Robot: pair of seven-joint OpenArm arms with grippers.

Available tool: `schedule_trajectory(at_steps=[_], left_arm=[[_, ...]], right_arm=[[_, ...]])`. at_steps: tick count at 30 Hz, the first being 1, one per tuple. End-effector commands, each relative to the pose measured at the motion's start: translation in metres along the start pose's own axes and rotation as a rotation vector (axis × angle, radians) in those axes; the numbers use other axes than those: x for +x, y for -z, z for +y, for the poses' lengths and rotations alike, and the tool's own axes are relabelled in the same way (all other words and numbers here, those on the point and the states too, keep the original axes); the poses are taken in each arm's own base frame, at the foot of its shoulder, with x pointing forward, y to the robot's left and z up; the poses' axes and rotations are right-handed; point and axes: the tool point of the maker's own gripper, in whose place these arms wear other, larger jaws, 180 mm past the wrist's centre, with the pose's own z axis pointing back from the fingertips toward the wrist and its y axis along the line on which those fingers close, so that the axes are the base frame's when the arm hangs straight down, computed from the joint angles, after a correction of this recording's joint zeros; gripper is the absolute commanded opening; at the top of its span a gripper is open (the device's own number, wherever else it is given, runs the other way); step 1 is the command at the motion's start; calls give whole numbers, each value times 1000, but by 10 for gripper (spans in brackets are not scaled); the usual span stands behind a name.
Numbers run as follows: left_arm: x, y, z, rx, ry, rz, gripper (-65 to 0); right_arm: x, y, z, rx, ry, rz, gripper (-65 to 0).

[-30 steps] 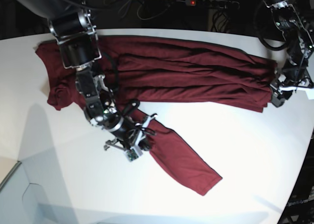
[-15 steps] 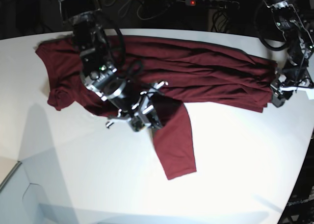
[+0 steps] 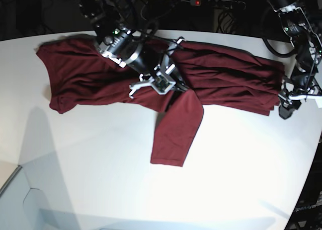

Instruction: Layout the t-shirt on the table in an organized manner, then fold the t-shirt properly

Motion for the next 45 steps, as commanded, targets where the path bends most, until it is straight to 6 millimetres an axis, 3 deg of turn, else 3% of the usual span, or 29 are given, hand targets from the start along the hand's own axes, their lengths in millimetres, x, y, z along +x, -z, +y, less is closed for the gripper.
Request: schedule_trajectory(at_steps=[1, 6, 10, 15, 18, 23, 26, 29, 31, 33, 38, 41, 45], left_arm=[[22, 1, -16, -55, 1, -55, -270], [26, 6, -29, -99, -24, -67, -270], [22, 9, -57, -159, 19, -52, -270], [2, 13, -92, -236, 54, -7, -267], [-10, 14, -108, -272, 64, 16, -215], [-41, 22, -147, -366, 108, 101, -79], [-56, 26, -174, -429, 134, 142, -38], [-72, 33, -203, -483, 201, 180, -35], [-82, 38, -219, -492, 289, 192, -35], [-97, 43, -242, -507, 393, 196, -35], [-142, 67, -276, -505, 599, 263, -35], [-166, 83, -289, -491, 700, 312, -36], [-194, 107, -286, -433, 778, 390, -36]], right_arm=[[16, 0, 6, 17, 1, -59, -650], [13, 2, 21, 54, 4, -52, -650], [8, 1, 30, 82, -8, -38, -650], [-6, 5, 34, 98, 1, -2, -650], [-9, 5, 35, 99, 4, 7, -650], [-12, 5, 35, 101, 4, 22, -646], [-22, 4, 35, 101, -3, 81, -551], [-23, 4, 35, 101, -3, 90, -448], [-25, 3, 37, 105, 1, 93, -413], [-24, 1, 39, 105, 6, 88, -402], [-11, -4, 42, 104, 3, 53, -403], [-6, -7, 44, 102, 5, 41, -403], [-7, -7, 43, 100, 7, 42, -403]])
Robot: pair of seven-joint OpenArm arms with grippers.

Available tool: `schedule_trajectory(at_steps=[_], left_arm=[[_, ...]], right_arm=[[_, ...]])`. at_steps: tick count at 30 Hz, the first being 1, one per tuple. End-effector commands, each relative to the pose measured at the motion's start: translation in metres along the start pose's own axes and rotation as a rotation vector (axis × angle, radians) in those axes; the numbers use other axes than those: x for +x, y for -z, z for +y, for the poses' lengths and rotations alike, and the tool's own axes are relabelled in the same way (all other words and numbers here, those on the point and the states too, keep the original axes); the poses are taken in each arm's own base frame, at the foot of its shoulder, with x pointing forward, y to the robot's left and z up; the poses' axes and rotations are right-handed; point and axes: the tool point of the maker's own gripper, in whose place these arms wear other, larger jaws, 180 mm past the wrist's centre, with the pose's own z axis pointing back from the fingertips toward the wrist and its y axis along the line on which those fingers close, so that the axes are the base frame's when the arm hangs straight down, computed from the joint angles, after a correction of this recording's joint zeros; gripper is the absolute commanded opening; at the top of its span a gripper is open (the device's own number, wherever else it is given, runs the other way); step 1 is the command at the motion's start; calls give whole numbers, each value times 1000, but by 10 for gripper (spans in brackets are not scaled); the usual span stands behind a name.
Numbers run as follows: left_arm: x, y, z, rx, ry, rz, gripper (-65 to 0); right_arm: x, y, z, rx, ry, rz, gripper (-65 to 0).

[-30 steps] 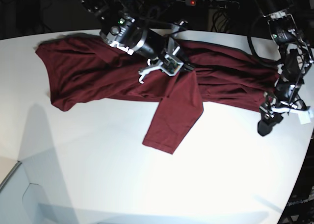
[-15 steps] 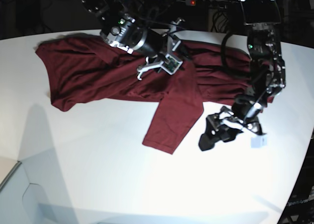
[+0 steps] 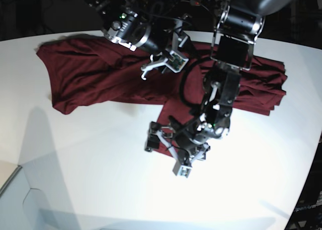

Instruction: Layout the t-shirt on the table in an organized manner, then fold the t-shirt properly

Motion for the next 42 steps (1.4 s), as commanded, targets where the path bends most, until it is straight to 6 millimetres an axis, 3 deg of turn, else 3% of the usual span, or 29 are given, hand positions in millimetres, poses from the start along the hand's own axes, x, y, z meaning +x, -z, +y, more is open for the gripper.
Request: schedule_trajectory(at_steps=[1, 7, 13, 17, 25, 31, 33, 38, 42], left_arm=[[25, 4, -5, -8, 16, -52, -36], [16, 37, -6, 8, 17, -37, -36], [-6, 55, -11, 14, 20, -3, -36], [-16, 61, -11, 33, 71, 13, -36], [-55, 68, -10, 62, 243, 137, -38], [-80, 69, -4, 67, 239, 204, -54], [-83, 68, 1, 75, 237, 212, -128], [-82, 67, 4, 78, 228, 210, -442], [-80, 67, 6, 86, 226, 203, -650]], right_arm=[[15, -2, -1, -1, 2, -57, -403], [16, -1, -1, -1, 3, -59, -403], [16, -1, -1, -1, 3, -59, -403], [17, -1, 0, 1, 0, -61, -403], [17, -1, 0, 4, -6, -61, -403], [20, 0, -3, 1, -15, -67, -403], [21, 1, -4, 0, -17, -67, -403], [20, 1, -4, 0, -16, -66, -403], [20, 0, -5, -2, -14, -65, -403]])
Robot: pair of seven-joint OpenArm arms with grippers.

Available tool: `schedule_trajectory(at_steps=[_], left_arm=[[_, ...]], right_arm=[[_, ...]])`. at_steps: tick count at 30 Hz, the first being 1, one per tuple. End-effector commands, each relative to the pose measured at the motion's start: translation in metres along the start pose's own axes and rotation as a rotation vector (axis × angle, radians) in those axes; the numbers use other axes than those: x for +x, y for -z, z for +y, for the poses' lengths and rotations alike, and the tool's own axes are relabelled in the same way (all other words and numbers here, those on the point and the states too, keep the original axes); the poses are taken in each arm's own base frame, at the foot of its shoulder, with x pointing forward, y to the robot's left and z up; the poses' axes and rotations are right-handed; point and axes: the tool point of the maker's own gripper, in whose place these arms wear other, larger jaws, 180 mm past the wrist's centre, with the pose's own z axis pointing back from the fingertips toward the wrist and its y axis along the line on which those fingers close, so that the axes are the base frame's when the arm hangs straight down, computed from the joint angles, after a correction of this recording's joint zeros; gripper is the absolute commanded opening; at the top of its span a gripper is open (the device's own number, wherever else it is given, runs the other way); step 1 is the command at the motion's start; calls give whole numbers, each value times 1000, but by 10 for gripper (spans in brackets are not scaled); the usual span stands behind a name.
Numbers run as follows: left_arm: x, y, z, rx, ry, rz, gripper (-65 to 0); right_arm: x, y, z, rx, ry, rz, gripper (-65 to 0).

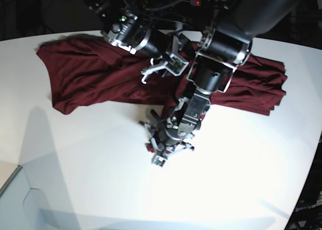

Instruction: Layout the t-shirt on the table in an organized manner, then fold the t-shirt properly

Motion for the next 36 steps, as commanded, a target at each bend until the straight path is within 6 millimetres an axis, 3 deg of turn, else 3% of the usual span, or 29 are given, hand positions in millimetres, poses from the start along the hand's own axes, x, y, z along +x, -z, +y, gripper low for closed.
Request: schedule_trajectory(at_steps=[1, 3, 6, 9, 12, 16, 19, 22, 24, 33, 36], left_arm=[[-20, 0, -3, -8, 3, 97, -650], [-14, -2, 3, 0, -26, 77, -642], [17, -10, 19, 28, -94, -14, -649], [34, -26, 36, 66, -171, -108, -649], [55, -54, 64, 132, -236, -210, -649], [64, -99, 101, 222, -310, -254, -649], [70, -136, 116, 251, -376, -319, -649], [62, -174, 139, 270, -426, -367, -649], [46, -191, 146, 256, -472, -367, -649], [-35, -249, 201, 333, -675, -378, -649], [-57, -264, 212, 359, -716, -373, -649]], right_arm=[[13, -1, -1, -1, 3, -51, -403], [12, -1, -2, -2, 4, -48, -403], [12, -1, -2, -3, 6, -47, -403], [11, -1, -2, -3, 6, -45, -403], [10, -2, -1, -1, 10, -43, -403], [10, -2, 0, -1, 11, -42, -403], [10, -2, 0, -1, 11, -42, -403], [10, -1, -1, -1, 11, -44, -403], [12, -1, -2, -3, 7, -47, -403], [7, 0, -3, -2, 9, -35, -403], [8, 1, -3, -2, 8, -35, -403]])
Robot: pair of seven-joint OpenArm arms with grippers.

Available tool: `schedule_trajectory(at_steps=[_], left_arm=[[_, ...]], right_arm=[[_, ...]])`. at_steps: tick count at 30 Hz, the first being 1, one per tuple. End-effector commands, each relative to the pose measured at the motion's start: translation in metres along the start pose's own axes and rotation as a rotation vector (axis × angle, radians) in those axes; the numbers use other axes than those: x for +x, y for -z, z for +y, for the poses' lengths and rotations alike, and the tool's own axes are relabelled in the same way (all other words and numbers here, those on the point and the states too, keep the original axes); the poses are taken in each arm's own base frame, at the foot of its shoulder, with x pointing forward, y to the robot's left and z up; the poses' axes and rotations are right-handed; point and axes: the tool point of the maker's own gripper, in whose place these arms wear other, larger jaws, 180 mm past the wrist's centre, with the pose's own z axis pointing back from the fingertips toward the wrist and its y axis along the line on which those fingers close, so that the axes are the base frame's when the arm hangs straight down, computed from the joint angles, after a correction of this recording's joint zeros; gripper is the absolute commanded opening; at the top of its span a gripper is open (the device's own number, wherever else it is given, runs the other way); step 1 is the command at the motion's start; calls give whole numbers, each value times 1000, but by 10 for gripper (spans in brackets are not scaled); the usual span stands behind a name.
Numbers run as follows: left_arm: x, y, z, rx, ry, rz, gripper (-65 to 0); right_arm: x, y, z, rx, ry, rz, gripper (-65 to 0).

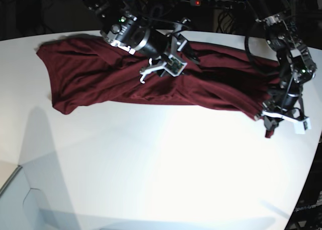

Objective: Layout the t-shirt on the table in an organized manner, then fold the t-shirt properly
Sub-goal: 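Smooth the folded shirt with the right gripper while the left holds the end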

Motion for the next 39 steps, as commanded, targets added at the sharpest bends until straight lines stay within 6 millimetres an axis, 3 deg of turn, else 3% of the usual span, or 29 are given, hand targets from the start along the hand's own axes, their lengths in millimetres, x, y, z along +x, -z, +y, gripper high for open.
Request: schedule_trajectory(at_steps=[1, 9, 13, 20, 27, 30, 36, 39], left_arm=[[12, -6, 4, -6, 2, -38, -649], [18, -28, 53, 94, -48, -63, -649], [7, -29, 56, 102, -57, -42, -649], [-29, -23, 73, 129, -120, 52, -645], [-43, -23, 79, 140, -136, 89, -642], [-43, -23, 74, 112, -111, 88, -582], [-60, -27, 56, 19, -36, 142, -317], [-61, -30, 48, -13, 0, 154, -222]], right_arm=[[14, 0, -1, 1, 0, -51, -403], [14, 0, -1, 1, 0, -51, -403], [14, 0, -1, 1, 0, -51, -403], [15, -1, -1, -1, 0, -53, -403], [14, -1, -2, -2, -2, -52, -403], [14, -1, -2, -2, -2, -52, -403], [14, -1, -2, -2, -2, -52, -403], [14, -1, -2, -2, -2, -52, -403]])
